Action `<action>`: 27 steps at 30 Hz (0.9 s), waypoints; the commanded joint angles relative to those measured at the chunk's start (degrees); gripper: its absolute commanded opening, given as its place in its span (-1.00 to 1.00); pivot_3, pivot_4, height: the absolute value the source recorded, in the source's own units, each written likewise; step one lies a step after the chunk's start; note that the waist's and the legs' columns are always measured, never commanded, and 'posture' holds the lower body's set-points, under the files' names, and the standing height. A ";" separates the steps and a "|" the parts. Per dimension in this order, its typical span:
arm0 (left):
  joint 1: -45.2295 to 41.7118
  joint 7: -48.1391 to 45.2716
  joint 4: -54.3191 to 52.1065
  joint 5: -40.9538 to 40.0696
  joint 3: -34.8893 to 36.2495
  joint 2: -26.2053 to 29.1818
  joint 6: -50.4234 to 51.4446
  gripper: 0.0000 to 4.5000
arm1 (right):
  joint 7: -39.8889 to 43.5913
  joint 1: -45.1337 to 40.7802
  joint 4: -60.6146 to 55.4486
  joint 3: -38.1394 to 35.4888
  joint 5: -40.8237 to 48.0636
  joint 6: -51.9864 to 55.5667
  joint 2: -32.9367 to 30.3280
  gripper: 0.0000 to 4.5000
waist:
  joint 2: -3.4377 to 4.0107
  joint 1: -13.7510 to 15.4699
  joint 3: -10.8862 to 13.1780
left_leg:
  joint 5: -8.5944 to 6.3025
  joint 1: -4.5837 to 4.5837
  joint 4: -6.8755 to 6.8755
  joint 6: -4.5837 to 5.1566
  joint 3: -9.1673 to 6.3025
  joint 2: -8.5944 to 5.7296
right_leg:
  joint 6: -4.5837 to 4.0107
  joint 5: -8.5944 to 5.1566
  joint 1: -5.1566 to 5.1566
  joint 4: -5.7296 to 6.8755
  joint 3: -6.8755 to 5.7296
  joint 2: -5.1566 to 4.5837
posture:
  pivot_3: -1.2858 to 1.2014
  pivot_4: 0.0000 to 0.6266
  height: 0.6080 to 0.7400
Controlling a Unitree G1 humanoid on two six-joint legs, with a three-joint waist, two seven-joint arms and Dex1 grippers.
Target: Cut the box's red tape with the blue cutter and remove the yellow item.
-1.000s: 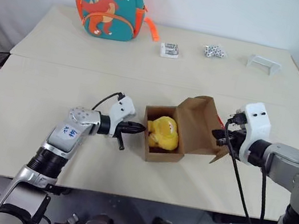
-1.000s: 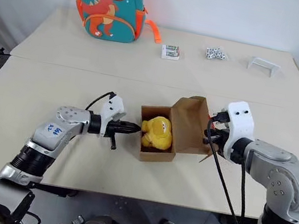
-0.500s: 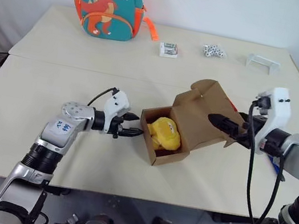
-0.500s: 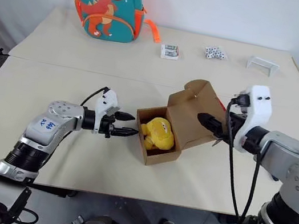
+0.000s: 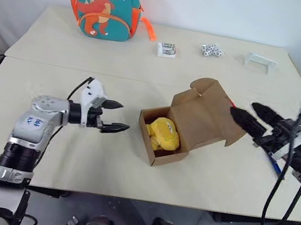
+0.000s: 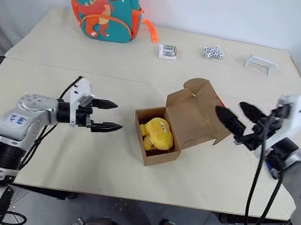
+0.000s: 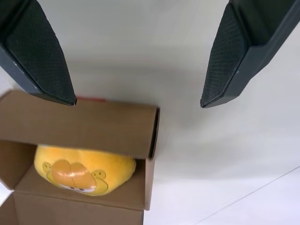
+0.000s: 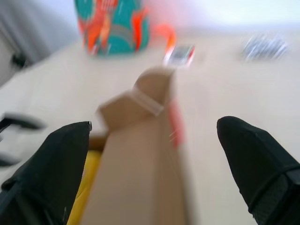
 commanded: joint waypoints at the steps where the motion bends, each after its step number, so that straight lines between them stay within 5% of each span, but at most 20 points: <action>1: 1.54 -2.87 2.32 -2.30 6.68 2.36 -9.99 0.99 | 8.26 0.43 -0.13 -2.36 2.73 -10.92 -1.81 1.00 | 0.01 -0.01 0.01 | 0.00 0.04 -0.02 0.00 0.04 0.00 | 0.00 0.00 0.00 0.00 0.03 0.00 | 0.03 -0.52 1.00; 6: 3.48 -9.90 5.52 -4.29 8.58 6.77 -12.26 0.99 | 17.71 5.49 -1.00 0.67 2.98 -17.63 -6.21 1.00 | 0.01 0.04 0.01 | 0.00 0.20 -0.03 0.00 0.14 0.01 | 0.00 0.00 0.10 0.01 0.08 -0.01 | 0.03 -0.52 1.00; 10: 6.98 -15.88 2.62 -7.09 10.55 13.79 -8.85 0.99 | 34.25 17.58 -2.46 3.86 -3.72 -31.17 -11.17 1.00 | -0.02 0.14 0.03 | -0.02 0.26 -0.14 -0.02 0.16 0.02 | 0.00 0.00 0.09 0.00 0.07 0.00 | 0.03 -0.52 1.00; 16: 4.78 -15.37 -14.16 -10.02 6.24 21.57 4.04 0.99 | 43.01 23.99 -0.42 3.77 -3.33 -47.20 -6.42 1.00 | -0.28 0.32 0.15 | -0.03 0.30 -0.02 -0.03 0.24 0.03 | -0.01 -0.01 0.19 -0.07 0.16 0.00 | 0.03 -0.52 1.00; 20: -7.26 -8.15 -18.49 -10.09 -1.93 18.53 18.53 0.99 | 39.86 24.82 0.10 4.93 -2.80 -47.65 -5.50 1.00 | -0.24 1.08 0.17 | -0.03 0.41 0.09 -0.01 0.27 0.00 | -0.02 -0.01 0.34 -0.11 0.30 0.00 | 0.03 -0.52 1.00; 27: -25.10 1.74 -15.60 -3.00 -19.53 4.44 31.63 0.99 | 41.26 28.68 0.78 4.07 -1.67 -50.69 -5.82 1.00 | -0.24 1.65 0.17 | -0.02 0.53 0.09 0.00 0.37 0.00 | -0.06 -0.03 0.34 -0.01 0.41 0.06 | 0.03 -0.52 1.00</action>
